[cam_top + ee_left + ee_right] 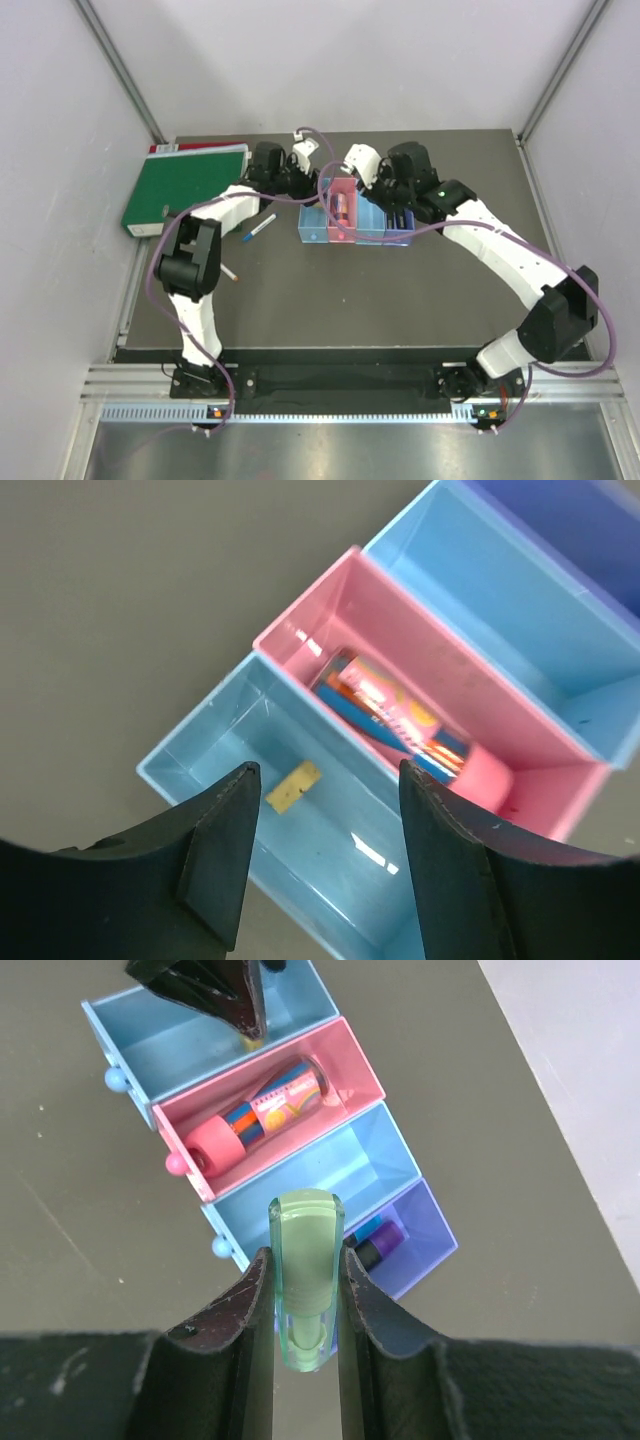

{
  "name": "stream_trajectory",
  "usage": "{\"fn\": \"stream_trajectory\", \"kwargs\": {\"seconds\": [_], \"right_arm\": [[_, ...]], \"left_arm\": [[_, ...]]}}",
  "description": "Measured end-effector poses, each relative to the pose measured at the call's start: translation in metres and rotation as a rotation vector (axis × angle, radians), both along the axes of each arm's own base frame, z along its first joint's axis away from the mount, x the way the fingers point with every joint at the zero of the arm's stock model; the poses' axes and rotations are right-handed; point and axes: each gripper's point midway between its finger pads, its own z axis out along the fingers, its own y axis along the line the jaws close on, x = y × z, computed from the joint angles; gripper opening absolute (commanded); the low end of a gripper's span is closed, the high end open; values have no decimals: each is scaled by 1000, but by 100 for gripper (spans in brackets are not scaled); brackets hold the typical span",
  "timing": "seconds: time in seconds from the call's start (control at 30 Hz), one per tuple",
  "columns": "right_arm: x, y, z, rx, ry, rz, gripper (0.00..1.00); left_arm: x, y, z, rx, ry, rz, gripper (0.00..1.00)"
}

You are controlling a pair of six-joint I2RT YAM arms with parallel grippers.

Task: Sort the stationery into containers
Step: Place the stationery in the storage box, then place the pen in the storage box.

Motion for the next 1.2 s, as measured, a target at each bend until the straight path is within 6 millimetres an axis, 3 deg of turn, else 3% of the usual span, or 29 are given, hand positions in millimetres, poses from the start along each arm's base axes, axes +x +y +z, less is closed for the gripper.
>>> {"fn": "stream_trajectory", "kwargs": {"seconds": [0.27, 0.37, 0.47, 0.53, 0.63, 0.7, 0.8, 1.0, 1.2], "right_arm": [[29, 27, -10, 43, 48, -21, 0], [44, 41, -13, 68, 62, -25, 0], [61, 58, -16, 100, 73, -27, 0], [68, 69, -24, 111, 90, -23, 0], [74, 87, -38, 120, 119, -8, 0], [76, 102, -52, 119, 145, 9, 0], [74, 121, -73, 108, 182, 37, 0], [66, 153, -103, 103, 231, 81, 0], [62, 168, -118, 110, 248, 99, 0]], "left_arm": [[-48, 27, 108, 22, -235, -32, 69], [-63, 47, 125, 64, -292, -19, 71], [-69, 78, 112, 133, -275, 33, 77], [-75, 100, 89, 184, -232, 76, 80], [-91, 132, 52, 264, -156, 138, 94], [-104, 146, 35, 303, -121, 165, 96], [-115, 157, 33, 333, -129, 192, 99], [-113, 176, 62, 341, -215, 269, 99], [-120, 190, 49, 363, -192, 305, 99]]}}
